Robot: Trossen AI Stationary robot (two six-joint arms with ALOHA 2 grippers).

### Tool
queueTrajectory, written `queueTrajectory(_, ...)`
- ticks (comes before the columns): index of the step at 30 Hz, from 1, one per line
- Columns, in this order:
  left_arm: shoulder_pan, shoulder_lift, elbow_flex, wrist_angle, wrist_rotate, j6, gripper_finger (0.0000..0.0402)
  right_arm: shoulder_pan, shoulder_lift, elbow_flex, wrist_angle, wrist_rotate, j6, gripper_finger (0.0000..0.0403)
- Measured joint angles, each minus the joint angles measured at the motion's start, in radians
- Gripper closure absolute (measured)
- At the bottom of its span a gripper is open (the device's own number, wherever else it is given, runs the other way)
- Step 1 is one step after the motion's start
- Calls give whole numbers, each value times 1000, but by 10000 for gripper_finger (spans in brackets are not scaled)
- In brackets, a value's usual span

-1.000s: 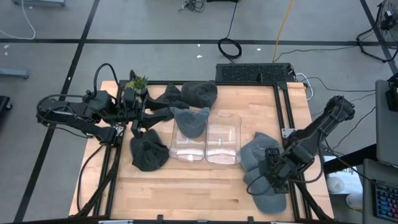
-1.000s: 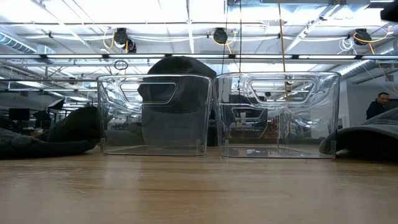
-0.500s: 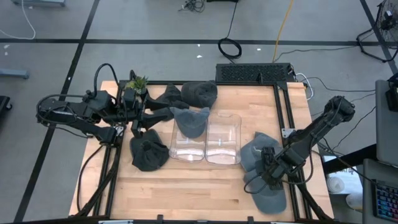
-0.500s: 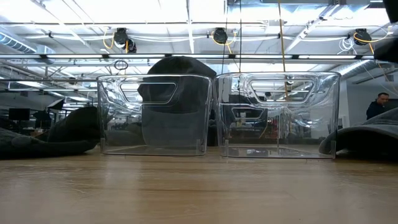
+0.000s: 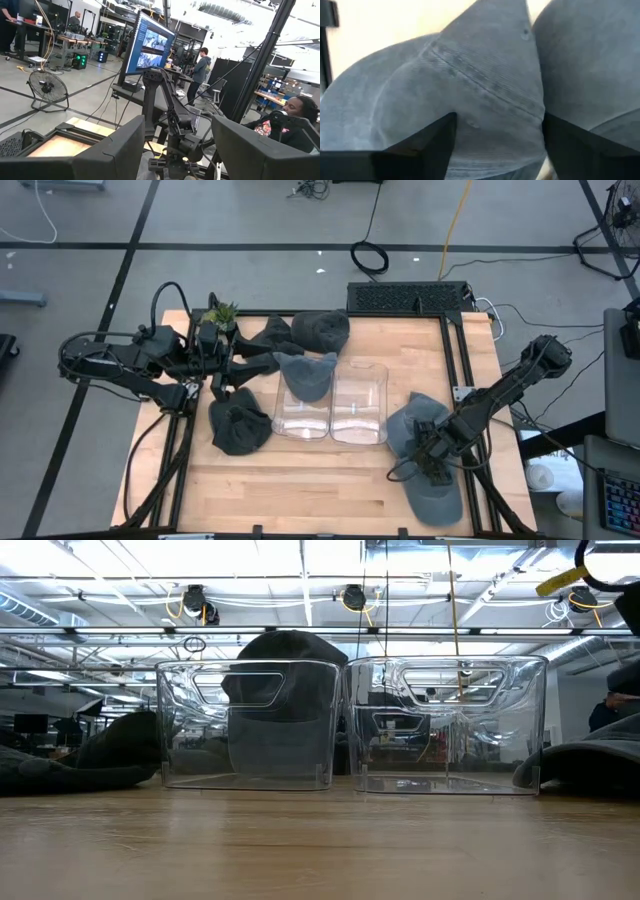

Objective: Pick & Place hat
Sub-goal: Put the bottom gray cap into the left transparent bin

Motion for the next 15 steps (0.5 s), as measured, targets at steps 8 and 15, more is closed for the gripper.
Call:
queueTrajectory(8, 0, 0, 0, 0, 0, 1, 163, 0, 0, -5, -2, -16, 0, 287)
queueTrajectory(15, 0, 0, 0, 1, 0, 2, 163, 0, 0, -5, -1, -114, 25, 393)
